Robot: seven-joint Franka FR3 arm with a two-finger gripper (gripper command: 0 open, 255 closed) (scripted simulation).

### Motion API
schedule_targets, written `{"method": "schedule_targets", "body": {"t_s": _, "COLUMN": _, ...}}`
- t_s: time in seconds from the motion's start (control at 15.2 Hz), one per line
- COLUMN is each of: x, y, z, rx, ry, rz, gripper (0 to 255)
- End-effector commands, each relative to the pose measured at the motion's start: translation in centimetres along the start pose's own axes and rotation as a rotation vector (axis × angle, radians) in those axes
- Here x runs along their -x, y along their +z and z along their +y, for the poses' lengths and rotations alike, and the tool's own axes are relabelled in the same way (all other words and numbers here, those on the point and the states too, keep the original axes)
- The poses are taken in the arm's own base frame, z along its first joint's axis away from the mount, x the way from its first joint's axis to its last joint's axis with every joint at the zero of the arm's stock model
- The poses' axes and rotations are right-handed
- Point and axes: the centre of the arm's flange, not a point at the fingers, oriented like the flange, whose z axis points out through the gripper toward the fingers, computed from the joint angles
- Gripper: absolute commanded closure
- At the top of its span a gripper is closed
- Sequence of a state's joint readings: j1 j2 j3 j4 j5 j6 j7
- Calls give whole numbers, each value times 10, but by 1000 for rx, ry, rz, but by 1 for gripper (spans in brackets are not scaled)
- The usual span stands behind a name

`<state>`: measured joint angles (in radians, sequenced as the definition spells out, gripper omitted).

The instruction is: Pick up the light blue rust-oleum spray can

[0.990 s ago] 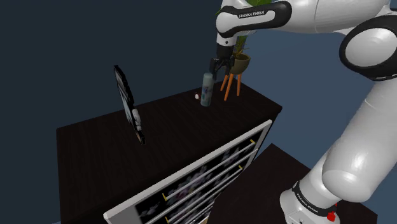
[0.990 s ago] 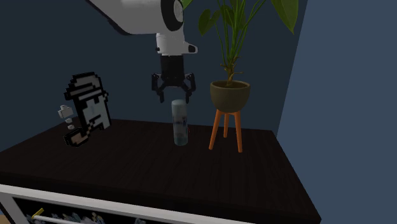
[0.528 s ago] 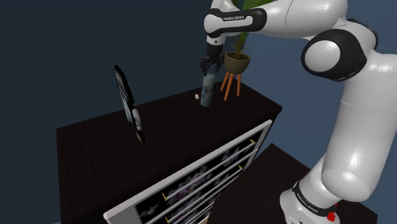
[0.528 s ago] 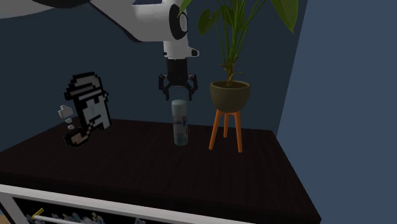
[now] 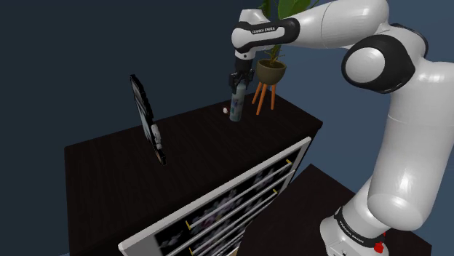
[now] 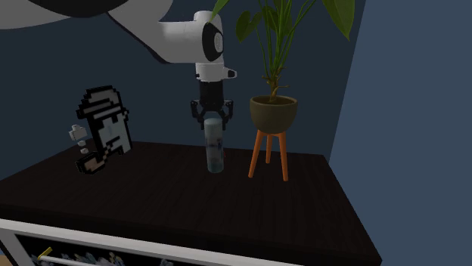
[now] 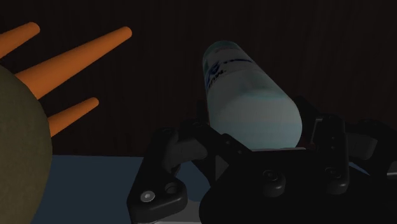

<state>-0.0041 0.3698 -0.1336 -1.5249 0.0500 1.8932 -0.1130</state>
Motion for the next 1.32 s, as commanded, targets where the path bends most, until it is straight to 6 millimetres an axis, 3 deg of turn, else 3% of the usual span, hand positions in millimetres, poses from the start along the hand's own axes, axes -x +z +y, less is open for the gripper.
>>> {"method": "schedule_targets", "body": {"t_s": 0.0, "x": 0, "y": 1, "z": 0, "rx": 0, "ry": 0, "rz": 0, "gripper": 255}}
{"method": "schedule_targets", "body": {"t_s": 0.53, "x": 0, "y": 1, "z": 0, "rx": 0, "ry": 0, "rz": 0, "gripper": 255}}
{"method": "schedule_targets", "body": {"t_s": 1.25, "x": 0, "y": -57, "z": 0, "rx": 0, "ry": 0, "rz": 0, "gripper": 255}}
